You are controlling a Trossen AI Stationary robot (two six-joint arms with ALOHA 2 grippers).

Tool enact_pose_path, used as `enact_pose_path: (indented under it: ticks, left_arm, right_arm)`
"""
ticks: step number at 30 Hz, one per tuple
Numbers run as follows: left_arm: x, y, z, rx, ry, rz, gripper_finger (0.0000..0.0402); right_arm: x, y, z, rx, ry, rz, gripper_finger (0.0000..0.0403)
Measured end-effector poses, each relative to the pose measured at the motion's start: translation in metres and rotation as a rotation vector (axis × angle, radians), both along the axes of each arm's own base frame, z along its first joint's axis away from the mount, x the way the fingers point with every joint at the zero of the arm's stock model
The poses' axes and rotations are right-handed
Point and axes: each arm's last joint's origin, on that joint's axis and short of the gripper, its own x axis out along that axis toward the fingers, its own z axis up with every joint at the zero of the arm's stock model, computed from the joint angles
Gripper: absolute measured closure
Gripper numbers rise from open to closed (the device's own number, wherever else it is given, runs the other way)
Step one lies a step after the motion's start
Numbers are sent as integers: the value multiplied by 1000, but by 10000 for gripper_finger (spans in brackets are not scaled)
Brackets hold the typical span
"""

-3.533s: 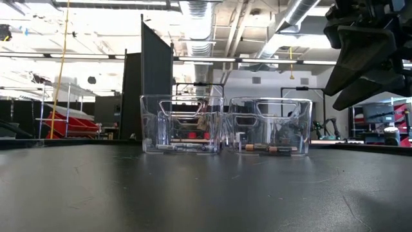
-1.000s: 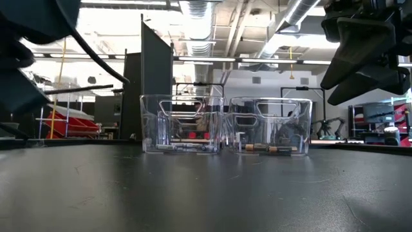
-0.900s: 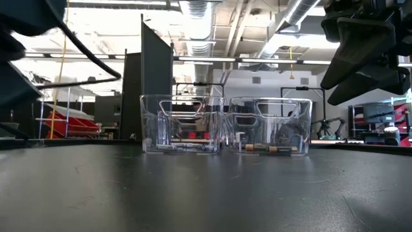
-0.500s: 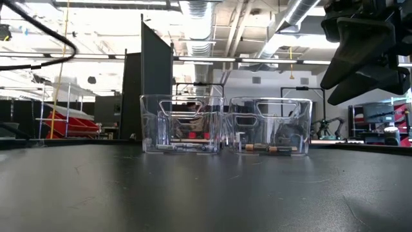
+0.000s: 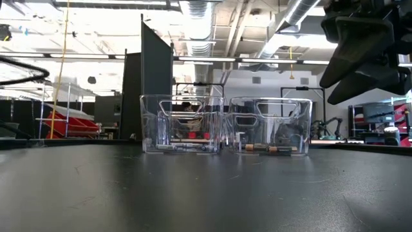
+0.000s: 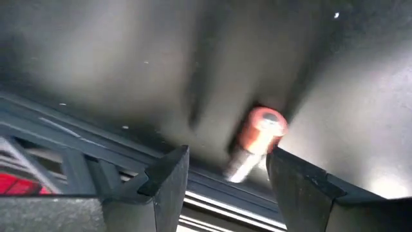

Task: Sort batteries
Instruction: Put the black battery into the right transparent bin

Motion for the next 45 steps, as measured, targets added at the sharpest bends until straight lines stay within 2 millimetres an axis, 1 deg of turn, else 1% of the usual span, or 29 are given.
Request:
enact_pose_path:
  ticks: [5, 8, 20, 29, 35, 40, 45]
  left_arm:
    - [-1, -1, -9, -84, -18, 11, 200]
    - [-1, -1, -11, -98, -20, 23, 209]
    - [2, 1, -12, -109, -34, 2, 297]
    - [3, 2, -12, -98, -33, 10, 343]
    - [7, 7, -12, -99, -30, 39, 347]
    - [14, 14, -13, -75, -15, 115, 347]
    - [26, 20, -9, -72, -49, 148, 347]
  right_arm:
    - [0, 0, 0, 2, -3, 0, 230]
    - [0, 0, 0, 5, -6, 0, 230]
    - [0, 0, 0, -4, -2, 6, 230]
    - [0, 0, 0, -26, 3, 27, 230]
    - [0, 0, 0, -42, 5, 43, 230]
    - [0, 0, 0, -60, 7, 63, 230]
    - [0, 0, 0, -95, 12, 98, 230]
